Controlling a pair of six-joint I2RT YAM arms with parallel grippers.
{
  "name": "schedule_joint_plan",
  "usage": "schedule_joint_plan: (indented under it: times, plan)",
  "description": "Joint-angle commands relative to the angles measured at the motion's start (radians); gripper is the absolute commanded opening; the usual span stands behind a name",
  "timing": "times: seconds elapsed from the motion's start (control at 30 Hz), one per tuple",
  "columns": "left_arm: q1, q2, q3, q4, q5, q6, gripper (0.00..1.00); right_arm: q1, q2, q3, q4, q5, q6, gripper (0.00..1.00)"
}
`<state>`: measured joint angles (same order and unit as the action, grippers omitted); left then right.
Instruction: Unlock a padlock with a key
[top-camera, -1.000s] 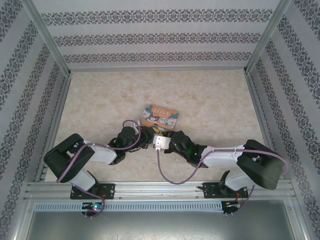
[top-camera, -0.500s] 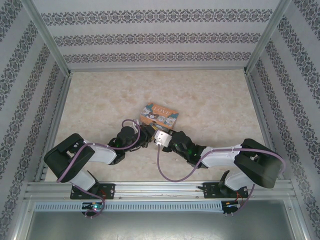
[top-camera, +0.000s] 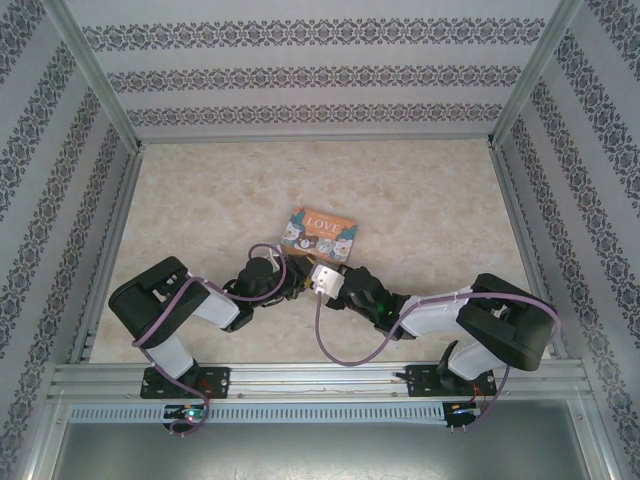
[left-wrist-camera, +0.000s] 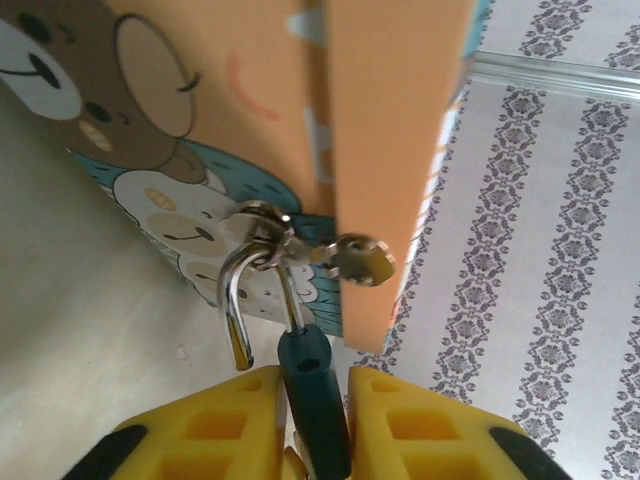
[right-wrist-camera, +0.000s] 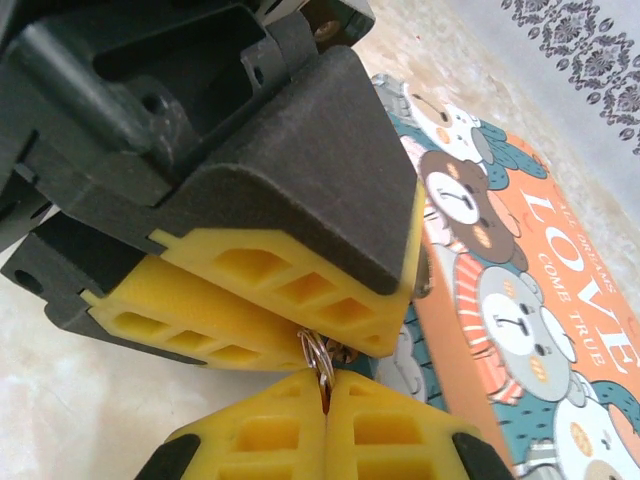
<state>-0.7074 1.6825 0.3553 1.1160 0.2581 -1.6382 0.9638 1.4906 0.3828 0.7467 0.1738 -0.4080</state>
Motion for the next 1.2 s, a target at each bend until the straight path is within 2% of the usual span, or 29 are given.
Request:
schedule_joint_plan:
  times: [0.0,0.2,0.4,0.5,0.6,0.73,0.8,0.93,1.17]
  plan:
    - [-0.018,0.009,0.0,0.063,0.01,0.028,0.26,-0.002,0.008,-0.017,0.079,-0.043,0.06,0.0]
    - [-0.017,-0.007,-0.002,0.022,-0.005,0.056,0.37,-0.002,0.016,-0.047,0.079,-0.019,0.122,0.0]
    - [-0.014,-0.104,-0.018,-0.105,-0.022,0.121,0.44,-0.002,0.009,-0.103,0.084,-0.009,0.193,0.0]
    - [-0.006,-0.196,-0.004,-0.254,-0.02,0.18,0.46,-0.004,-0.012,-0.124,0.089,-0.003,0.245,0.0]
    - [0.0,-0.335,0.048,-0.505,-0.043,0.297,0.48,-0.011,-0.037,-0.144,0.098,-0.027,0.313,0.0]
    - [0.002,-0.545,0.169,-0.918,-0.153,0.517,0.53,-0.031,-0.056,-0.158,0.103,-0.079,0.424,0.0]
    - [0.002,-0.626,0.207,-1.029,-0.222,0.599,0.56,-0.038,-0.055,-0.161,0.105,-0.101,0.475,0.0]
    - [0.002,-0.738,0.237,-1.128,-0.321,0.709,0.57,-0.067,-0.043,-0.169,0.111,-0.147,0.581,0.0]
    - [0.002,-0.782,0.275,-1.188,-0.377,0.829,0.59,-0.145,-0.063,-0.211,0.129,-0.196,0.721,0.0]
